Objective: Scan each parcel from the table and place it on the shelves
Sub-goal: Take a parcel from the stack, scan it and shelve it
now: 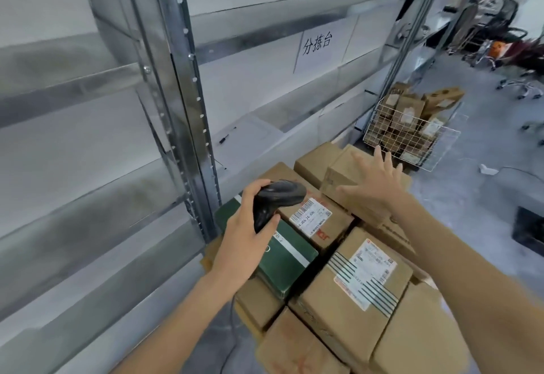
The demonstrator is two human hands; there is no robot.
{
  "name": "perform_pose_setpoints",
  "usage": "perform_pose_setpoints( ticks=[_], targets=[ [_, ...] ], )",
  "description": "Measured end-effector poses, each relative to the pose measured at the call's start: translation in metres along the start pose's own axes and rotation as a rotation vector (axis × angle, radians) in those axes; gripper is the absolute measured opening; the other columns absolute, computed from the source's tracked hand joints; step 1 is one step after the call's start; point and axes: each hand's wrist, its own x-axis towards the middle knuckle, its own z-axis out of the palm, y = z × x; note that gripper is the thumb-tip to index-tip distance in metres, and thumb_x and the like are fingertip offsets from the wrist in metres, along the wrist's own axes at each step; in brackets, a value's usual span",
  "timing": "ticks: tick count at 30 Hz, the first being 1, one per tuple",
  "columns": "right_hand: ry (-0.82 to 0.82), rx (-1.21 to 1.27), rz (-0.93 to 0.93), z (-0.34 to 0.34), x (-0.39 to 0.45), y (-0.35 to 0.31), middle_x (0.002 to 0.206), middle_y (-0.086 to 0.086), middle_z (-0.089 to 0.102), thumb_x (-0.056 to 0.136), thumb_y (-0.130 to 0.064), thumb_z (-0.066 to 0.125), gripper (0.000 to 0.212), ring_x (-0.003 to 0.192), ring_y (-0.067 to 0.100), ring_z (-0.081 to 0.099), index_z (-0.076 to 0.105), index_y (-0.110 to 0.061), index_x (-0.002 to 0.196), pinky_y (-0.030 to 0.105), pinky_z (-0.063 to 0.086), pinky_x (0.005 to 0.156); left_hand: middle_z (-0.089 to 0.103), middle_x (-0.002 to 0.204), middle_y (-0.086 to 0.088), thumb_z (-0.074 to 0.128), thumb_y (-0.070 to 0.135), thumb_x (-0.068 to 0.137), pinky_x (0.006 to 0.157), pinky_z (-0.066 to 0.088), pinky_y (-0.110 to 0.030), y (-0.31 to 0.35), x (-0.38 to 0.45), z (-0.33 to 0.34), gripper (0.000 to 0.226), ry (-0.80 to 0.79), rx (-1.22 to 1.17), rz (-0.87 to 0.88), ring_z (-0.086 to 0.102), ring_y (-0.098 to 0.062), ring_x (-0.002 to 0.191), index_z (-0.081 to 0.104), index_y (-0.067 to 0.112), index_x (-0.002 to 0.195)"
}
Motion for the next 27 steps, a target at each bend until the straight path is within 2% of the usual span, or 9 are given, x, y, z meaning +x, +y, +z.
perform_pose_setpoints(
  ticks=[4, 7, 10, 13, 18, 20, 22, 25, 27],
  targets=[
    [-0.139, -0.010, -0.007, 0.009, 0.015, 0.014, 0.168, 0.015, -0.010, 0.073, -0.083, 0.058, 0.109, 0.154, 0.042, -0.004, -0.006, -0.051, 0.155, 0.061, 0.003, 0.122, 0.060, 0.115, 0.035, 0.070, 0.013, 0.095, 0.074, 0.048, -0.005, -0.006, 0.006, -0.001, 0.069, 0.029, 0.014, -0.032, 0.064, 0.006, 0.100, 0.039, 0.063, 0.130],
    [-0.085, -0.118, -0.004, 0.011, 0.018, 0.016, 0.166, 0.019, 0.008, 0.077, -0.080, 0.059, 0.104, 0.148, 0.042, 0.015, -0.002, -0.051, 0.156, 0.057, 0.018, 0.117, 0.060, 0.116, 0.032, 0.069, 0.014, 0.095, 0.075, 0.050, -0.009, -0.009, 0.008, -0.003, 0.068, 0.033, 0.016, -0.052, 0.065, 0.003, 0.098, 0.038, 0.063, 0.130],
    [-0.014, -0.138, 0.014, 0.007, 0.013, 0.010, 0.147, 0.018, 0.035, 0.076, -0.080, 0.058, 0.098, 0.129, 0.037, 0.032, 0.010, -0.048, 0.156, 0.051, 0.026, 0.108, 0.061, 0.116, 0.029, 0.069, 0.015, 0.095, 0.077, 0.053, -0.013, -0.012, 0.007, -0.005, 0.068, 0.054, 0.002, -0.066, 0.065, 0.000, 0.098, 0.037, 0.065, 0.130],
    [0.061, -0.051, 0.021, -0.002, 0.001, -0.013, 0.143, 0.018, 0.034, 0.077, -0.073, 0.063, 0.095, 0.127, 0.037, 0.031, 0.017, -0.047, 0.155, 0.052, 0.025, 0.108, 0.062, 0.115, 0.024, 0.069, 0.017, 0.096, 0.074, 0.057, -0.022, -0.016, 0.005, -0.012, 0.067, 0.084, -0.021, -0.064, 0.067, -0.001, 0.091, 0.036, 0.065, 0.129],
    [0.194, 0.337, -0.047, -0.026, -0.041, -0.098, 0.146, 0.013, 0.032, 0.075, -0.073, 0.067, 0.095, 0.131, 0.033, 0.028, 0.016, -0.055, 0.152, 0.049, 0.029, 0.105, 0.067, 0.103, 0.017, 0.068, 0.011, 0.097, 0.067, 0.061, -0.030, -0.020, 0.001, -0.040, 0.062, 0.234, -0.171, -0.075, 0.071, -0.016, 0.077, 0.041, 0.058, 0.126],
    [0.143, 0.639, -0.072, -0.026, -0.070, -0.136, 0.143, 0.005, 0.036, 0.067, -0.074, 0.067, 0.094, 0.130, 0.028, 0.030, 0.015, -0.067, 0.145, 0.048, 0.031, 0.103, 0.067, 0.113, 0.004, 0.067, 0.008, 0.097, 0.077, 0.062, -0.033, -0.020, -0.003, -0.055, 0.060, 0.359, -0.314, -0.118, 0.074, -0.021, 0.087, 0.042, 0.053, 0.127],
    [0.032, 0.936, -0.075, -0.021, -0.101, -0.171, 0.141, -0.001, 0.040, 0.059, -0.075, 0.070, 0.094, 0.132, 0.027, 0.036, 0.018, -0.075, 0.137, 0.051, 0.037, 0.107, 0.062, 0.129, -0.007, 0.067, 0.011, 0.097, 0.095, 0.058, -0.045, -0.021, -0.011, -0.074, 0.058, 0.463, -0.443, -0.185, 0.072, -0.028, 0.104, 0.040, 0.052, 0.128],
    [-0.123, 1.219, -0.105, -0.002, -0.136, -0.215, 0.145, -0.004, 0.047, 0.054, -0.070, 0.079, 0.104, 0.133, 0.026, 0.047, 0.030, -0.062, 0.145, 0.055, 0.046, 0.105, 0.057, 0.138, -0.008, 0.069, 0.018, 0.097, 0.102, 0.052, -0.053, -0.023, -0.030, -0.098, 0.057, 0.534, -0.578, -0.265, 0.067, -0.028, 0.115, 0.041, 0.060, 0.125],
    [-0.179, 1.348, -0.121, 0.010, -0.153, -0.239, 0.141, -0.011, 0.055, 0.056, -0.064, 0.082, 0.105, 0.121, 0.013, 0.061, 0.034, -0.053, 0.149, 0.042, 0.054, 0.096, 0.059, 0.134, -0.001, 0.070, 0.018, 0.096, 0.101, 0.053, -0.055, -0.025, -0.044, -0.110, 0.059, 0.570, -0.648, -0.308, 0.065, -0.026, 0.118, 0.041, 0.054, 0.132]
  ],
)
